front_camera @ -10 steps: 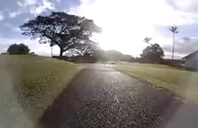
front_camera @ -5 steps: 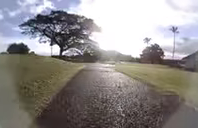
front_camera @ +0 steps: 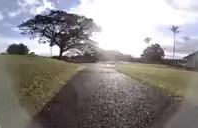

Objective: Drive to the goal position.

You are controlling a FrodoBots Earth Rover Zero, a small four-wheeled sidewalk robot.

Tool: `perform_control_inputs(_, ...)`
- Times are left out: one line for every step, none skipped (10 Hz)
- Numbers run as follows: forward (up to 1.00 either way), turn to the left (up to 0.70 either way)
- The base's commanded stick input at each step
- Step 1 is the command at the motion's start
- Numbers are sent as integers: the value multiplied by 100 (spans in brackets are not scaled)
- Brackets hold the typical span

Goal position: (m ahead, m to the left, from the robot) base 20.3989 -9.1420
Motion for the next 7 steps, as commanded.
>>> perform_control_inputs(60, 0)
perform_control_inputs(60, 0)
perform_control_inputs(60, 0)
perform_control_inputs(60, 0)
perform_control_inputs(60, 0)
perform_control_inputs(60, 0)
perform_control_inputs(60, 0)
